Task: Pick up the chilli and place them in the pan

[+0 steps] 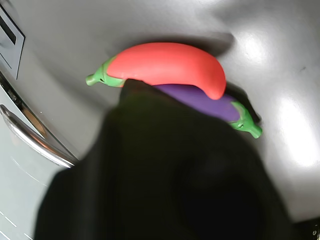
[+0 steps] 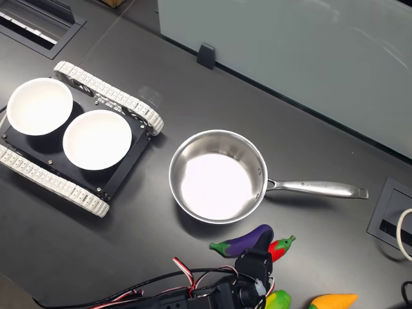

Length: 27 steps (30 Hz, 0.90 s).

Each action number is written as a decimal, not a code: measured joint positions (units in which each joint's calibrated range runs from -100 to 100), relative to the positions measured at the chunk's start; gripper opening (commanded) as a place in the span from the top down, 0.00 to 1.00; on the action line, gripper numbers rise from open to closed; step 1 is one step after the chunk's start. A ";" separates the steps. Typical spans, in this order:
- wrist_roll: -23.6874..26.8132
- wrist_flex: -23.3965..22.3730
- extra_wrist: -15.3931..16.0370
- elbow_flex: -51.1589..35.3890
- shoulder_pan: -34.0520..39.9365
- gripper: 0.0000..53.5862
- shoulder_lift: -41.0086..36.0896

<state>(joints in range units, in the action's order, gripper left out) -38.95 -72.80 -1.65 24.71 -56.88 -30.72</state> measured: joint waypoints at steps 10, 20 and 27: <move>-4.40 2.63 0.09 2.62 -0.77 0.32 0.84; -8.16 4.16 0.09 5.79 -2.09 0.33 0.84; -10.16 6.71 0.09 8.51 -2.53 0.33 0.84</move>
<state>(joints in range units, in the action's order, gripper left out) -49.11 -66.09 -1.56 33.21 -59.41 -29.88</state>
